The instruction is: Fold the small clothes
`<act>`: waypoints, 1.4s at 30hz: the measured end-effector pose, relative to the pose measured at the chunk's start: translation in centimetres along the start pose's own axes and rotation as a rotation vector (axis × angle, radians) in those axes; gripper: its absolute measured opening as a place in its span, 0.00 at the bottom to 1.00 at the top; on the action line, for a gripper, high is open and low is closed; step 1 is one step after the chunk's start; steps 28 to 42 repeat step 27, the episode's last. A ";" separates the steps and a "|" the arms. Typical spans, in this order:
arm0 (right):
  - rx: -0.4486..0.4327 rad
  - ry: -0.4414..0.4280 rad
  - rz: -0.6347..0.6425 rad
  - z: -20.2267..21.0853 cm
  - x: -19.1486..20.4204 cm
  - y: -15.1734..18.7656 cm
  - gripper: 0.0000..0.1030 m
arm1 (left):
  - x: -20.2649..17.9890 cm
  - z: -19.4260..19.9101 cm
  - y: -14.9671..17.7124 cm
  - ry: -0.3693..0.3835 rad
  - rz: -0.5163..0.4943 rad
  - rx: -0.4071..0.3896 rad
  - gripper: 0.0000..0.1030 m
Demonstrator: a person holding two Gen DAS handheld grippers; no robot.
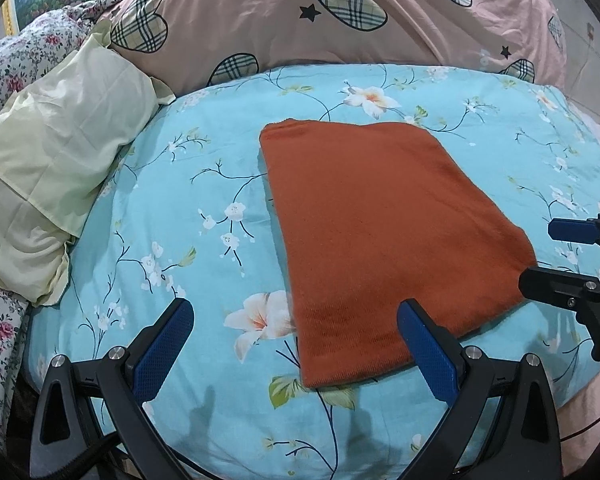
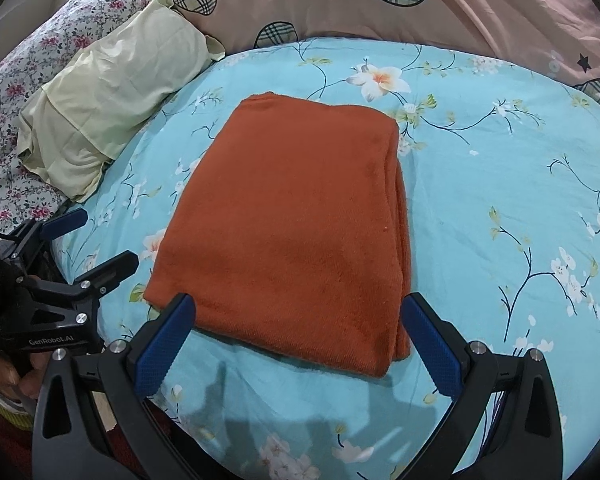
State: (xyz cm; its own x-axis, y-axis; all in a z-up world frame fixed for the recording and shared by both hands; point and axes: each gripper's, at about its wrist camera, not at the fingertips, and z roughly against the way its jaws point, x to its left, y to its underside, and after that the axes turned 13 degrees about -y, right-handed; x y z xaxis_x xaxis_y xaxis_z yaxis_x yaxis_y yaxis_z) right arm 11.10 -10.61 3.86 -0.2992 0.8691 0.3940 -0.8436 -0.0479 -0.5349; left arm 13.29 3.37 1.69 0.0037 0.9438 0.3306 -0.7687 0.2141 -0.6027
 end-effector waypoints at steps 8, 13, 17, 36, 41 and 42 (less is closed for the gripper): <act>0.007 0.001 -0.008 0.0 -0.6 -0.5 0.99 | 0.0 -0.1 -0.5 -0.008 -0.012 -0.006 0.99; 0.005 0.001 -0.016 0.1 -0.9 -0.9 0.99 | 0.2 -0.1 -1.0 -0.006 -0.007 -0.006 0.99; 0.006 0.001 -0.016 0.1 -0.9 -1.0 0.99 | 0.3 -0.2 -1.2 -0.007 -0.007 -0.005 0.99; 0.015 -0.008 -0.018 -0.4 -0.9 -1.7 0.99 | 0.9 -0.1 -1.6 -0.009 0.006 -0.011 0.99; 0.015 -0.008 -0.018 -0.4 -0.9 -1.7 0.99 | 0.9 -0.1 -1.6 -0.009 0.006 -0.011 0.99; 0.015 -0.008 -0.018 -0.4 -0.9 -1.7 0.99 | 0.9 -0.1 -1.6 -0.009 0.006 -0.011 0.99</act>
